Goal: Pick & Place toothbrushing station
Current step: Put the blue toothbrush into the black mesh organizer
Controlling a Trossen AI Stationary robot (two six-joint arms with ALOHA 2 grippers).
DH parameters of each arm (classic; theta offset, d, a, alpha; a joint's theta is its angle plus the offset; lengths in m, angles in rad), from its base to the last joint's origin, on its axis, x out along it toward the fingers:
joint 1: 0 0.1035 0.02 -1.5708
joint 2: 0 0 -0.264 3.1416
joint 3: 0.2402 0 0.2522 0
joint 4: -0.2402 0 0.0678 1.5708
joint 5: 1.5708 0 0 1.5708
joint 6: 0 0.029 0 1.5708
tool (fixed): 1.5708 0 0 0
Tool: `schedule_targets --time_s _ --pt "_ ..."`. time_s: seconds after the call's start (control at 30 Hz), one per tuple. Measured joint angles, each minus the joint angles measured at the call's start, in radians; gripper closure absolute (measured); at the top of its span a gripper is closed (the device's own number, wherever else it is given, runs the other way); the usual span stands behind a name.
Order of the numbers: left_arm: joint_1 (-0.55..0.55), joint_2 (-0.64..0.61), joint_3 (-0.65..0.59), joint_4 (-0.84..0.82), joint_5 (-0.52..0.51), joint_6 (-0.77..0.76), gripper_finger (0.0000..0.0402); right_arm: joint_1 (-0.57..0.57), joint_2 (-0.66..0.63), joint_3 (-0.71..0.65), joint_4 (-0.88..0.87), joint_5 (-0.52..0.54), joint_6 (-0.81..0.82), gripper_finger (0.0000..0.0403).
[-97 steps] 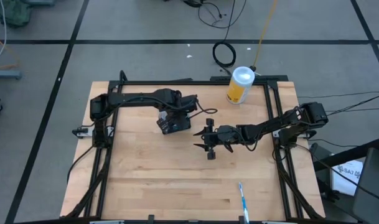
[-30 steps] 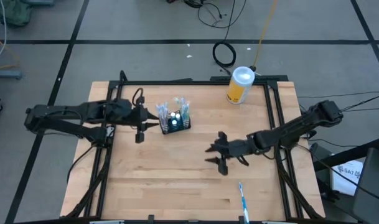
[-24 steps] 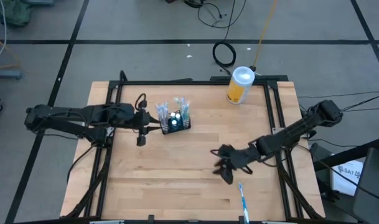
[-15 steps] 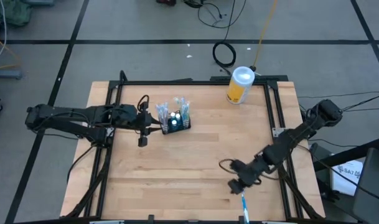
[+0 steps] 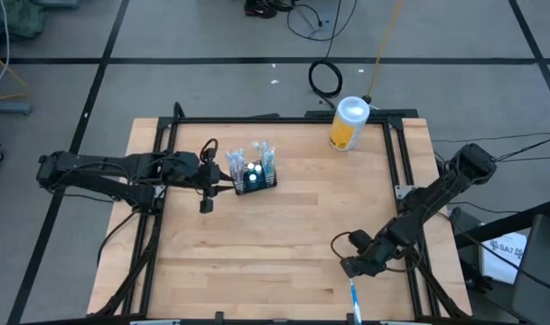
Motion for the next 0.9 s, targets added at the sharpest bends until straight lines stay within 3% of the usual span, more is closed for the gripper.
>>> schedule_targets --time_s 0.4,0.9 --pt "0.000 0.000 0.000 0.001 0.050 -0.003 0.0300 0.000 0.000 -0.181 0.310 0.022 -0.020 0.0216" --pt "0.000 0.000 0.001 0.000 0.050 -0.007 0.0300 -0.006 0.148 -0.189 0.517 -0.033 -0.173 0.0261"
